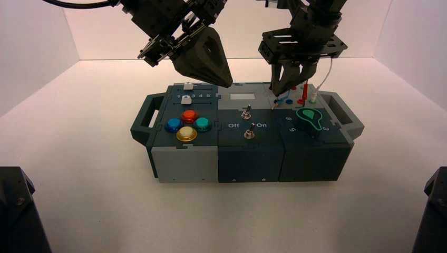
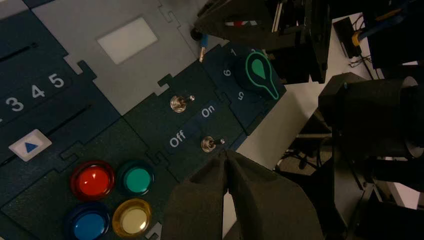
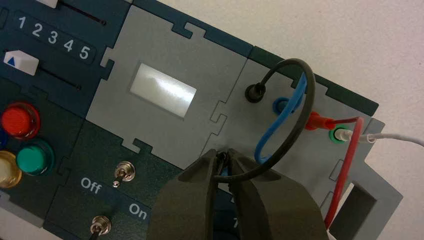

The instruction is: Insert the black wire.

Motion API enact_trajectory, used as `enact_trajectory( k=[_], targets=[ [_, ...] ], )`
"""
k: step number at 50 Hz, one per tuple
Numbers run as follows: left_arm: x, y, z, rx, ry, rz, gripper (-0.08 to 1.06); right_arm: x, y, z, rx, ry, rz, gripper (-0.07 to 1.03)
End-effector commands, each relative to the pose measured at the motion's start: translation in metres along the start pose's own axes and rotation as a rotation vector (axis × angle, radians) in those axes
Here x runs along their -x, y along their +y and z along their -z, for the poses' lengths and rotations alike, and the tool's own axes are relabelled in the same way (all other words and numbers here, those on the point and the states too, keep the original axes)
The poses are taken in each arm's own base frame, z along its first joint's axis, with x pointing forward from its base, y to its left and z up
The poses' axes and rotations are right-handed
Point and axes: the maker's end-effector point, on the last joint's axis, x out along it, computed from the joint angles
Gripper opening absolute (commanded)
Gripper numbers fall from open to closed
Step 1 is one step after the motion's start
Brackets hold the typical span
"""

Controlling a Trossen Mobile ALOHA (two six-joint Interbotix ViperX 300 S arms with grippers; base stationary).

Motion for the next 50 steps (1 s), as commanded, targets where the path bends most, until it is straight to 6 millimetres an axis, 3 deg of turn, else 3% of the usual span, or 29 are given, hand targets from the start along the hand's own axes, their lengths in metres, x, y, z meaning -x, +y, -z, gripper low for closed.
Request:
enact_trajectory(
  k=[1,27,50],
  targets=[
    [0.005,-0.005,-0.011,-0.021,-0.034,0.005,-0.03,-0.002,-0.002,0.001,0.000,0.006,0.004,-0.02],
    [0.006,-0.003,-0.024,-0.041,-0.070,-0.018,-0.03,0.001,-0.001,-0.005,0.001,-0.003,0.001,-0.02],
    [-0.001,0.010,-0.034,-0.044,-0.090,-0.067,-0.03,-0.001,-0.001,-0.005,-0.002,0.003,0.001,-0.02]
  ],
)
